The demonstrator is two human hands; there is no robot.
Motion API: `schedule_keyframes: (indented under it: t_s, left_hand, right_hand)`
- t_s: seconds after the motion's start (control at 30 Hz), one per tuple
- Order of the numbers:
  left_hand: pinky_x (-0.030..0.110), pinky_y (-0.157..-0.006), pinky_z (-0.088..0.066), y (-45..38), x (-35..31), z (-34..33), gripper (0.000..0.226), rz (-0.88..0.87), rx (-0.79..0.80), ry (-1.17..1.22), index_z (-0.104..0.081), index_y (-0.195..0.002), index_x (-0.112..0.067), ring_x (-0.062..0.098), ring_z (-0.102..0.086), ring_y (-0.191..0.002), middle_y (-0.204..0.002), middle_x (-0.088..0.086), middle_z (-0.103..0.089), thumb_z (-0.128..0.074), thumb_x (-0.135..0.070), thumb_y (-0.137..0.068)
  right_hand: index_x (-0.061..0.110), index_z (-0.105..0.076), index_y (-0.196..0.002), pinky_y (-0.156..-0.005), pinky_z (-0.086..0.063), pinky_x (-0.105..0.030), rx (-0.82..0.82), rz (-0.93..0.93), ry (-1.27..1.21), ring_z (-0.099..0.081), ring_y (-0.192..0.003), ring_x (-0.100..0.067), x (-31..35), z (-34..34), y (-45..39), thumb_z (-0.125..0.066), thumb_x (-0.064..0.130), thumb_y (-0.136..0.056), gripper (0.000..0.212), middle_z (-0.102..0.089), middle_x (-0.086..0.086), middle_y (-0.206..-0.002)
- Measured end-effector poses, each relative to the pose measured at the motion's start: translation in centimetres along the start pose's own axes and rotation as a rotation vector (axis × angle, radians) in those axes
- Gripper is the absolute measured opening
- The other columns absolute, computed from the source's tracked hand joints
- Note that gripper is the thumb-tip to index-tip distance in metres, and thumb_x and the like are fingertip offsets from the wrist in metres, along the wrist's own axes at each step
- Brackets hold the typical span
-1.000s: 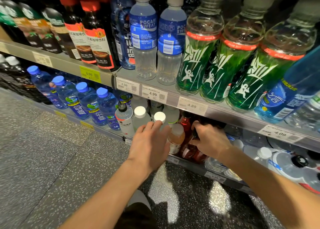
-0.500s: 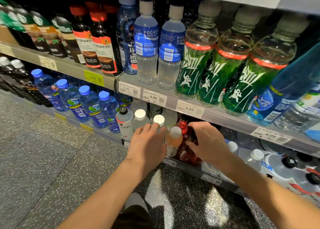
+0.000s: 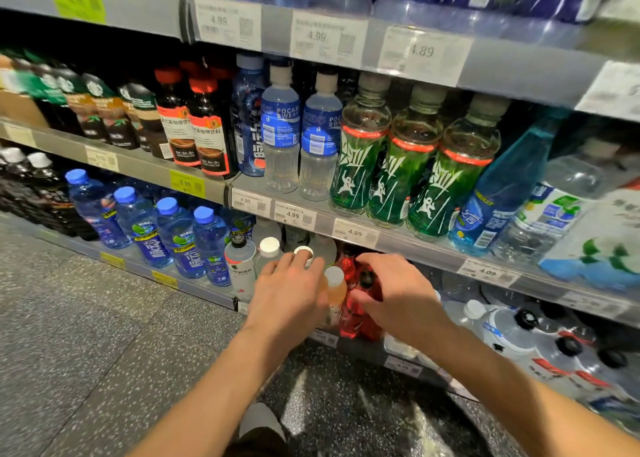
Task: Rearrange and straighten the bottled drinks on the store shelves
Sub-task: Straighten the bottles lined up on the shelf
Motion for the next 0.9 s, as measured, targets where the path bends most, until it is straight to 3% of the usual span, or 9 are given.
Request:
schedule_keyframes:
  t_s: [0.1, 0.27, 0.47, 0.9]
  left_hand:
    - [0.035, -0.103, -0.038, 0.5, -0.9, 1.4, 0.043, 0.003, -0.051, 0.008, -0.045, -0.135, -0.024, 0.018, -0.046, -0.127, -0.136, -0.003, -0.049, -0.045, -0.043, -0.097]
    - [0.034, -0.100, -0.044, 2.4, -0.4, 1.8, 0.046, 0.060, -0.004, -0.027, -0.049, -0.134, -0.025, 0.018, -0.050, -0.122, -0.129, -0.004, -0.053, -0.048, -0.047, -0.094]
    - [0.032, -0.099, -0.043, 3.5, -3.0, 4.6, 0.043, -0.017, -0.009, -0.051, -0.048, -0.133, -0.029, 0.014, -0.048, -0.125, -0.133, -0.009, -0.050, -0.046, -0.049, -0.095]
    - [0.031, -0.099, -0.041, -1.6, -11.6, 17.8, 0.048, -0.190, -0.274, -0.123, -0.045, -0.138, -0.028, 0.014, -0.045, -0.129, -0.139, -0.009, -0.048, -0.043, -0.051, -0.096]
  right_hand:
    - [0.027, -0.050, -0.135, -0.101, -0.038, -0.032, 0.059, -0.040, 0.011, -0.049, -0.122, -0.016, 0.1, 2.0, 0.2, -0.060, 0.048, -0.092, 0.049, -0.059, 0.004, -0.129]
    - [0.028, -0.046, -0.139, -0.102, -0.040, -0.031, 0.096, -0.026, 0.036, -0.047, -0.127, -0.014, -0.1, 4.4, 1.6, -0.058, 0.048, -0.093, 0.052, -0.057, 0.008, -0.135]
    - [0.025, -0.049, -0.140, -0.106, -0.040, -0.033, 0.008, -0.004, 0.045, -0.048, -0.129, -0.015, 0.1, 8.4, 2.1, -0.061, 0.046, -0.092, 0.053, -0.057, 0.006, -0.138]
    - [0.025, -0.047, -0.144, -0.102, -0.039, -0.027, -0.223, 0.059, 0.127, -0.046, -0.132, -0.012, 0.8, 23.7, 1.1, -0.061, 0.047, -0.092, 0.058, -0.055, 0.009, -0.140]
Point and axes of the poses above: each hand's wrist, its own y-axis away from the middle knuckle, its own z-axis out of the back of the hand, x = y × z, the point moved 2 cm from there along -y, towards the middle knuckle
